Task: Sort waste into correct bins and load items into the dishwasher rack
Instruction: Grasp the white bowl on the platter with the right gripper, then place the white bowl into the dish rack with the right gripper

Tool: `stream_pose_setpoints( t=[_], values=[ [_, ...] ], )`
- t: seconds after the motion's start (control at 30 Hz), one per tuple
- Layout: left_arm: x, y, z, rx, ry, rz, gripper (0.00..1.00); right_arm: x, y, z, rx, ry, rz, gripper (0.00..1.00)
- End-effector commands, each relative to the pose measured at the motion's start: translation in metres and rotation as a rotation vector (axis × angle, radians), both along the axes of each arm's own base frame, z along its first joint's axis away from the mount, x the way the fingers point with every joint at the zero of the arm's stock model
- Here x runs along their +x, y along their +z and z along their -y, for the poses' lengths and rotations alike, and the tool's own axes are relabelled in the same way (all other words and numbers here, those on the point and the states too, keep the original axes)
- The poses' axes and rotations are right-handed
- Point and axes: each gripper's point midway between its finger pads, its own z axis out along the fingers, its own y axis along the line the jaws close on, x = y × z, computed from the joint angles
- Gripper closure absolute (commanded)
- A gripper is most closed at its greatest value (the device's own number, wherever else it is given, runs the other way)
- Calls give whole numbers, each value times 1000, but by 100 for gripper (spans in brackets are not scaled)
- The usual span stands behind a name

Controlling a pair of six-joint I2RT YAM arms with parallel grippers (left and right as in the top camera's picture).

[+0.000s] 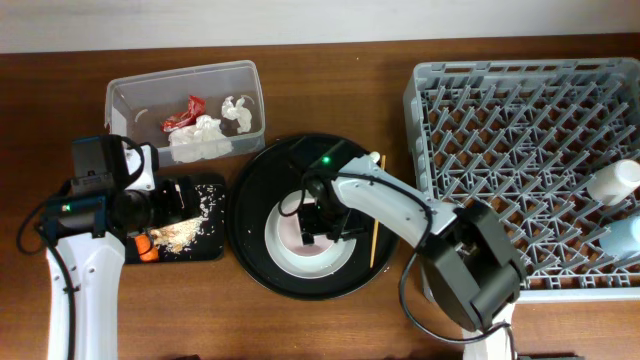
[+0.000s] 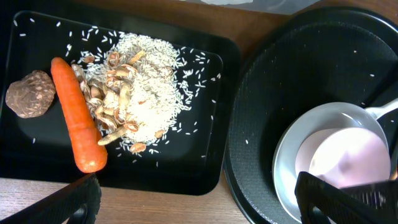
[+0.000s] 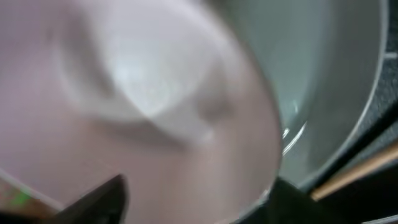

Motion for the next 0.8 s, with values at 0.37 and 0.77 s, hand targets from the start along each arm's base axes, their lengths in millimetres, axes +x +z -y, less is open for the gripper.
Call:
stream_pose_setpoints(
  t=[0.37,0.77],
  values=[
    [-1,1,0,-10,10,5,1,38,57,15,-36,-50,265,96],
    [-1,1,0,-10,9,5,1,74,310,444,-1071,-809,976,96]
  ],
)
